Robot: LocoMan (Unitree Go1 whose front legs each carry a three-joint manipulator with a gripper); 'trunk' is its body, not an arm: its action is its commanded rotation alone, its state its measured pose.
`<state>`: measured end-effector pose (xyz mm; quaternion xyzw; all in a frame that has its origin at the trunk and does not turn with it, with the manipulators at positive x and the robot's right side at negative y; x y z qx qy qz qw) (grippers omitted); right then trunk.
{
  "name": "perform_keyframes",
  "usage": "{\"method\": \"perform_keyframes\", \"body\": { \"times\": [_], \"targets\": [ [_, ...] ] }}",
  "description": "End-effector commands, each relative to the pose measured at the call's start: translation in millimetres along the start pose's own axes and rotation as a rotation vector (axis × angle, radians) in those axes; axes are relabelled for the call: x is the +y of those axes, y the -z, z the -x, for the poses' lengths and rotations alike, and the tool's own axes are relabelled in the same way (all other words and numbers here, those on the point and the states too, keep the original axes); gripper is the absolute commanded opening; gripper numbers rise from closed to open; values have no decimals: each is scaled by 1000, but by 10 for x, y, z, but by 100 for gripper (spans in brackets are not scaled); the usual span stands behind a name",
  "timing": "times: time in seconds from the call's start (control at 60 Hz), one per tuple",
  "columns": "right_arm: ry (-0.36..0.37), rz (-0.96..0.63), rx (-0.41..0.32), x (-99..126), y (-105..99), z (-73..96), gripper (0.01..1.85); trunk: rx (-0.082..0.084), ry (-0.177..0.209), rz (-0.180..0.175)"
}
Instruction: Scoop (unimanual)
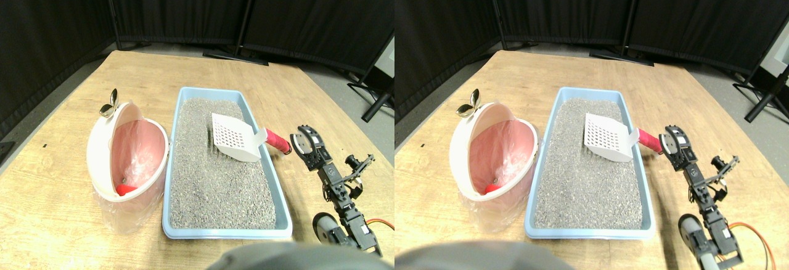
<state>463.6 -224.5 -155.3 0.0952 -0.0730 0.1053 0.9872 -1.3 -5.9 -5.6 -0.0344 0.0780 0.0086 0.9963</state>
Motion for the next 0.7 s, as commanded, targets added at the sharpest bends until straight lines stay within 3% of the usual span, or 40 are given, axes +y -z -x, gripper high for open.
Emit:
{"method": "perform_keyframes", "body": {
  "times": [0.017,0.35,0.383,0.7],
  "targets": [
    [-17,13,-63,0,-29,27,5,1,19,14],
    [16,89,-73,-50,-36,333,5,11,49,-5],
    [20,88,-69,-52,-32,349,5,19,62,-12],
    [64,94,-36,-36,3,511,5,32,71,-18]
  ]
}}
